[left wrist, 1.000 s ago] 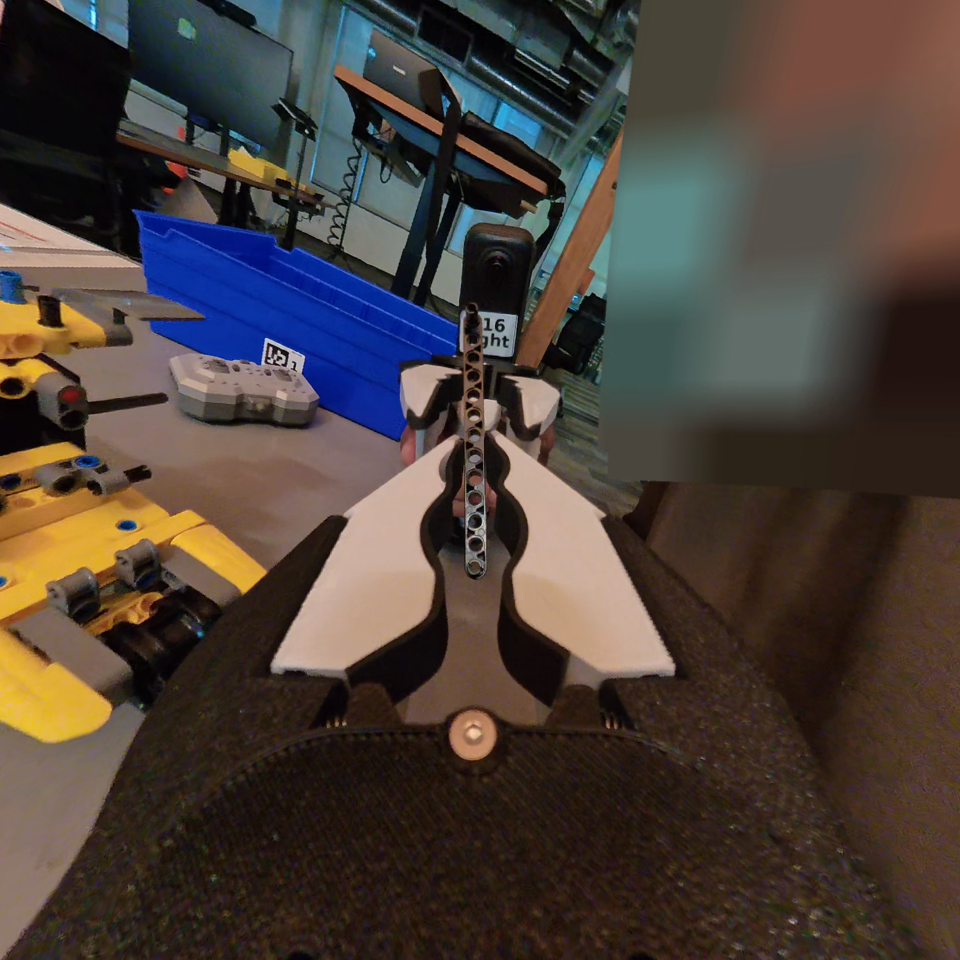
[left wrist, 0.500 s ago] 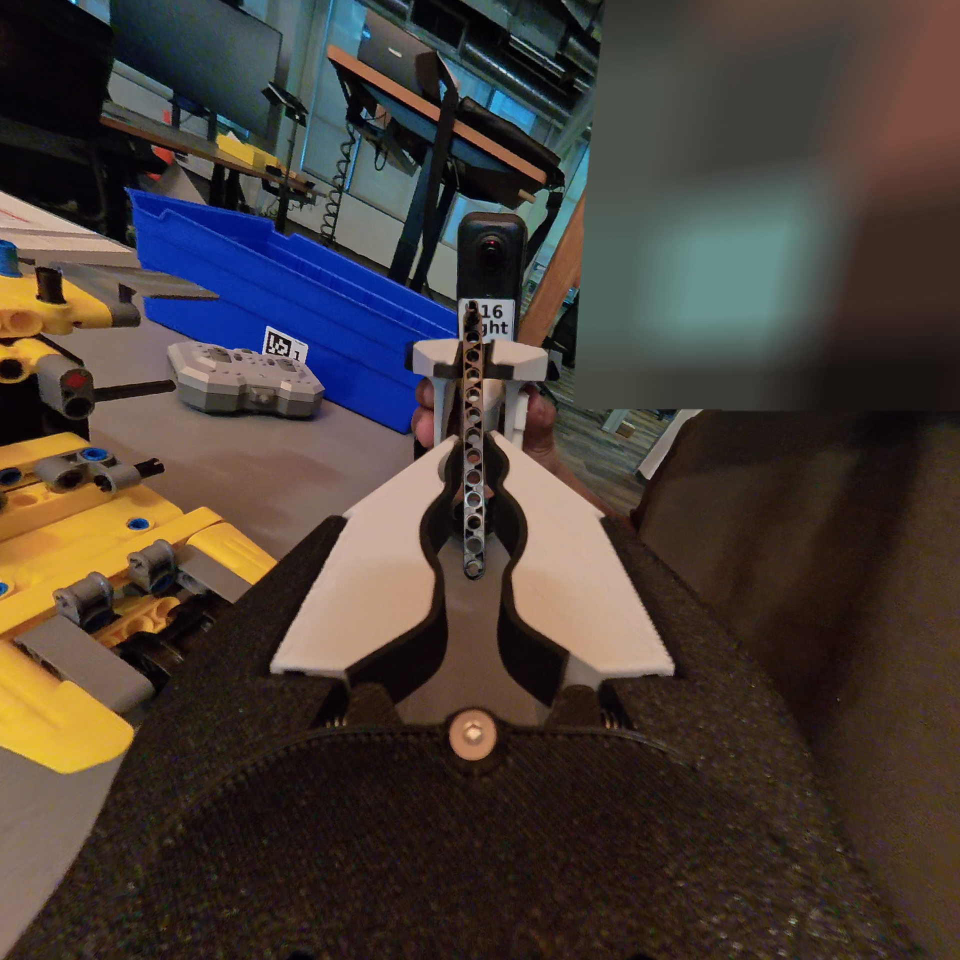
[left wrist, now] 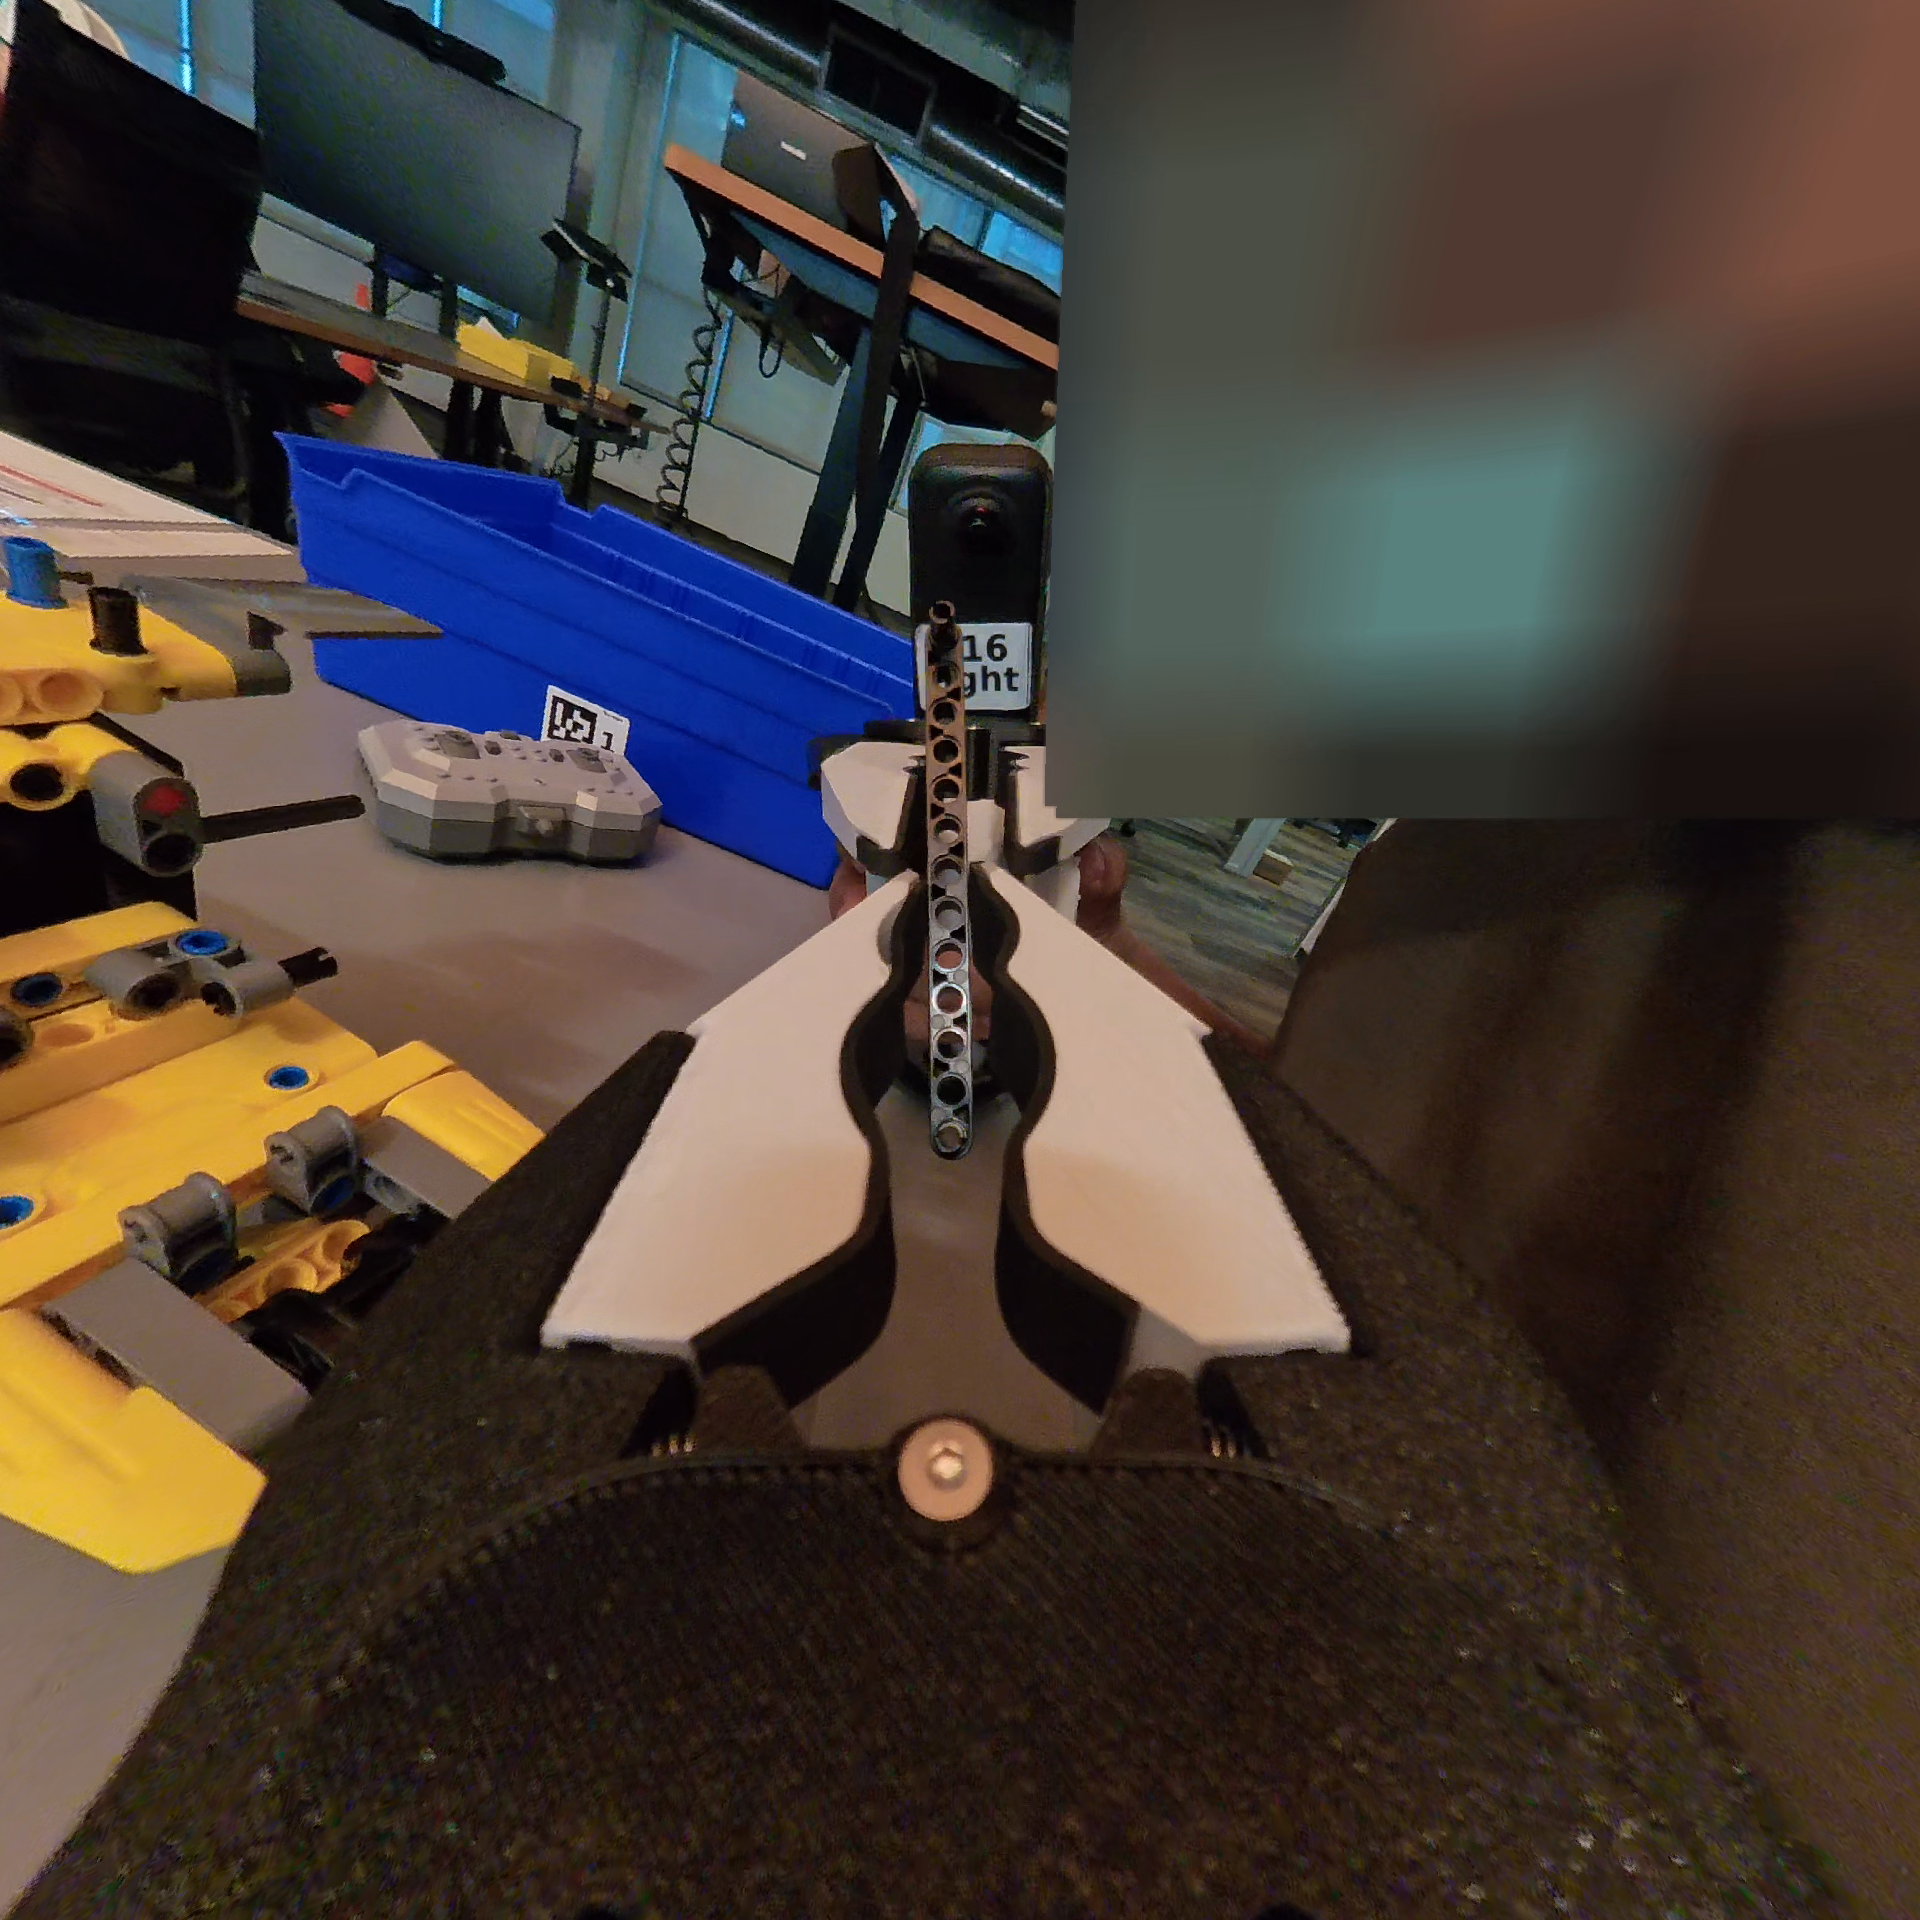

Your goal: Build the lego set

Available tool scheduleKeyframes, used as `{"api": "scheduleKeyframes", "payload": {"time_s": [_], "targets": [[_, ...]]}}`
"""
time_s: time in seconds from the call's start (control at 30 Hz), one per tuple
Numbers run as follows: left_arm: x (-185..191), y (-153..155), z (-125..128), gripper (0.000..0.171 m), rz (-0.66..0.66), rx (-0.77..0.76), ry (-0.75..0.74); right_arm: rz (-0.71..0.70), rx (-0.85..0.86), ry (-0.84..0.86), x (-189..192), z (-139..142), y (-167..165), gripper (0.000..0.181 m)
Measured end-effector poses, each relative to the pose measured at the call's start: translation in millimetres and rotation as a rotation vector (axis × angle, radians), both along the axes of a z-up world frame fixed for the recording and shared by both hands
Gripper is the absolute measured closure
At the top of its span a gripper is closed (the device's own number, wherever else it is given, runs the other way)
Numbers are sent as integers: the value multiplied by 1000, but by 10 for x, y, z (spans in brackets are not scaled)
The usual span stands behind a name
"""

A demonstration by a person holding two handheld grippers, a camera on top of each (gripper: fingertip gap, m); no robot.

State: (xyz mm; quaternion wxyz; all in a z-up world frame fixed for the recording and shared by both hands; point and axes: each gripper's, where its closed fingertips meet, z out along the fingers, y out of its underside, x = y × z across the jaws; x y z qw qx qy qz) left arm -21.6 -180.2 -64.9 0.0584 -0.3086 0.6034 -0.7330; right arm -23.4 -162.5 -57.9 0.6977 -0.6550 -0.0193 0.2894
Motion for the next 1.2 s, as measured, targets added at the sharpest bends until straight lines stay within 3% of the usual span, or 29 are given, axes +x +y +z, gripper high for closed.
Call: {"api": "scheduleKeyframes", "payload": {"time_s": [0.17,0.37,0.53,0.67,0.83,1.0,1.2], "targets": [[11,-28,-54,168,-7,8,25,-43,-11,-62,40,-24,-14,175],[98,121,-82,125,214,172,-77,-250,-80,-62,436,-145,-12,174],[91,373,198,112,376,238,-194,-449,-258,-210,795,-357,15,175],[263,765,395,97,539,450,-234,-488,-351,-370,1001,-323,58,175],[569,882,382,85,495,679,-246,-368,-469,-500,1147,-514,221,175],[863,714,187,81,342,614,-104,-315,-552,-527,1117,-778,327,174],[944,700,-23,87,348,716,-119,-360,-560,-525,1161,-831,408,174]]}}
